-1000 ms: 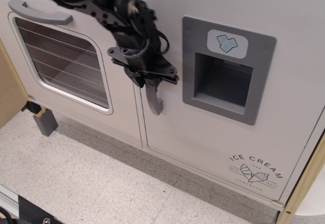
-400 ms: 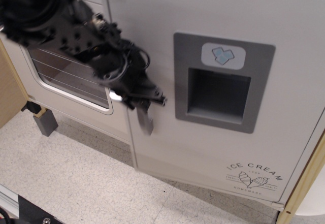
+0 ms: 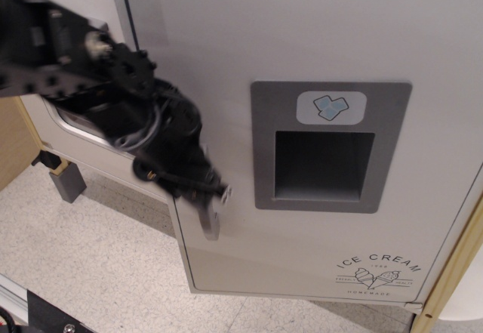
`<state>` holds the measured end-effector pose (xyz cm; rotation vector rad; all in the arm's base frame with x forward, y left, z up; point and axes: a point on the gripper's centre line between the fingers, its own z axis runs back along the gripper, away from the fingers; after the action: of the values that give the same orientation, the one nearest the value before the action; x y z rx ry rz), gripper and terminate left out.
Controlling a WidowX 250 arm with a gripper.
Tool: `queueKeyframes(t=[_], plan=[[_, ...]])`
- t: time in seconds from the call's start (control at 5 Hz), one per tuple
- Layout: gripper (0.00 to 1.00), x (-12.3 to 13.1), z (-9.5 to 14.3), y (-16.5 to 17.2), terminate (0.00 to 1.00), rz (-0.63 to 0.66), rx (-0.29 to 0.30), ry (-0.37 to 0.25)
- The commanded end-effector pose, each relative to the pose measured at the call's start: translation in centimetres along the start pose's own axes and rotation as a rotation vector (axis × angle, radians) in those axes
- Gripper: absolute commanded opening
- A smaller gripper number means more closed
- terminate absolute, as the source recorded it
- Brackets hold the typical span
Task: Open fridge
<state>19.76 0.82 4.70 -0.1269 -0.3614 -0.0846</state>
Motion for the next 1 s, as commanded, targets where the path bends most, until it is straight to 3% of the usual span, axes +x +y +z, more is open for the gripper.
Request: queueKeyframes(t=[0.0,0.4,0.8], plan=[[1.0,-0.8,6.1,4.3,0.0,0.19,-0.018,0.062],[1.0,2.0,9.2,9.3,0.0,0.511,0.159,-0.033],[1.0,6.5,9.6,11.0,0.0,0.727,0.217,-0.126]])
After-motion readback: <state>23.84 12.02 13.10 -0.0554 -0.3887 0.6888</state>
